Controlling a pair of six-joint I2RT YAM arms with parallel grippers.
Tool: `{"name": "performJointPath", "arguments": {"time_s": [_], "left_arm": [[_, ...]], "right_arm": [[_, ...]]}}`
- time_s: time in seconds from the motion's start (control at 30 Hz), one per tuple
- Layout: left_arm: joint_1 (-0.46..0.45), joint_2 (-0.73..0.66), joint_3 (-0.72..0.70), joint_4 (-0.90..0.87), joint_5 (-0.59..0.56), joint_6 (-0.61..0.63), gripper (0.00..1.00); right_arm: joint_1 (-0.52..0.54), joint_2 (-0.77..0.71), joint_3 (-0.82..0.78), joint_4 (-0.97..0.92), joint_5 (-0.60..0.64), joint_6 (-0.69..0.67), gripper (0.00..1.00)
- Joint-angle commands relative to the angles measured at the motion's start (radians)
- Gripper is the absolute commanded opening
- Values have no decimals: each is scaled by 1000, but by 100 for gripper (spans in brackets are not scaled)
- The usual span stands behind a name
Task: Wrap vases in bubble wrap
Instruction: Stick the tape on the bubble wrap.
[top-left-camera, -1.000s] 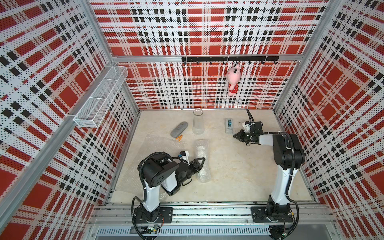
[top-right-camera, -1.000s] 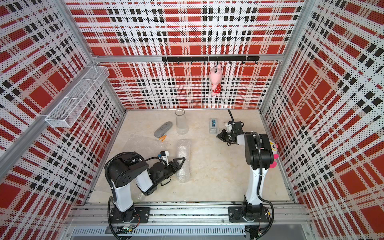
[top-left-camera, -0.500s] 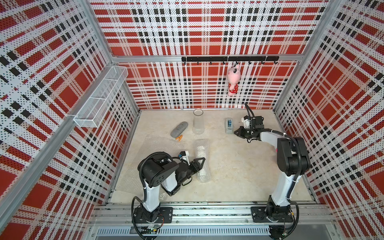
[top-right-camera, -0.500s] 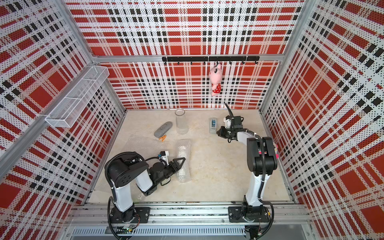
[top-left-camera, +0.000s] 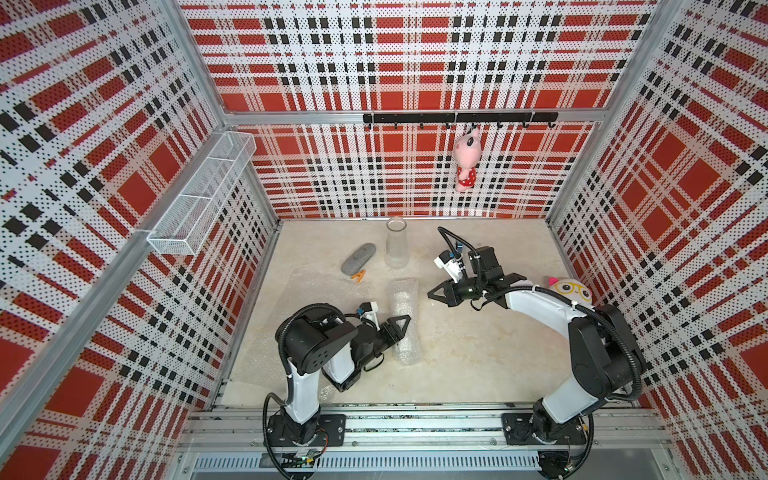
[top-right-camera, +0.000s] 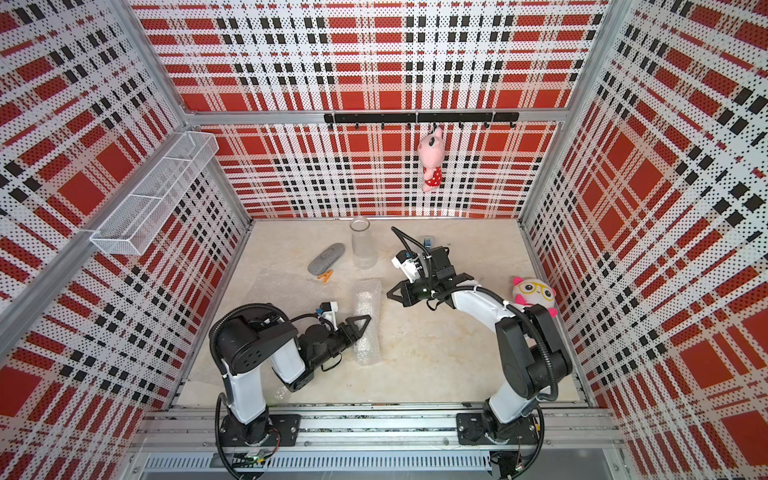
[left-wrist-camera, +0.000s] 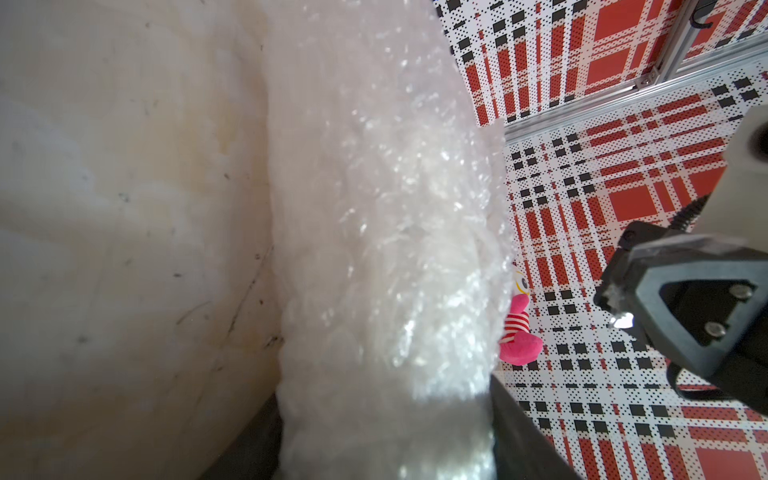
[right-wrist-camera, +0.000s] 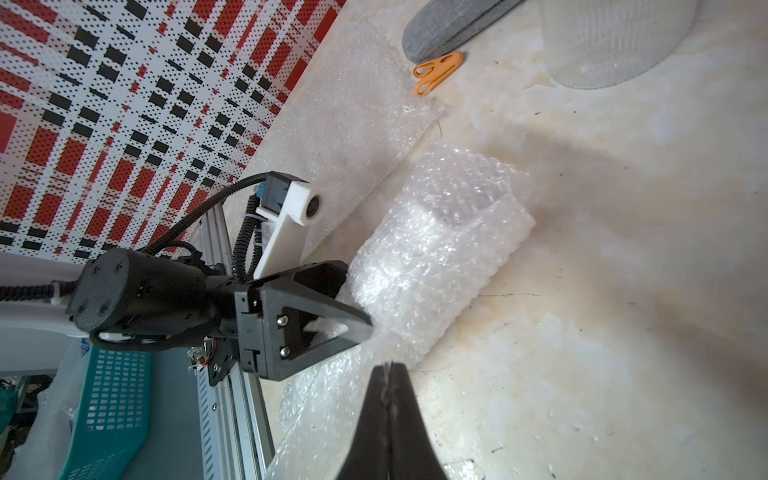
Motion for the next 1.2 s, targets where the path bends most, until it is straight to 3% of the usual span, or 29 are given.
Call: {"name": "performJointPath", "arguments": {"time_s": [0.0, 0.23, 1.17], "left_arm": [[2, 46, -14, -132, 5, 30, 34], [2, 45, -14, -133, 4, 31, 34], [0, 41, -16, -131, 2, 33, 34]], "right_arm": [[32, -8, 22, -78, -26, -88, 0], [118, 108, 127, -207, 37, -161, 0], [183, 375, 375, -326, 158, -210, 0]]}}
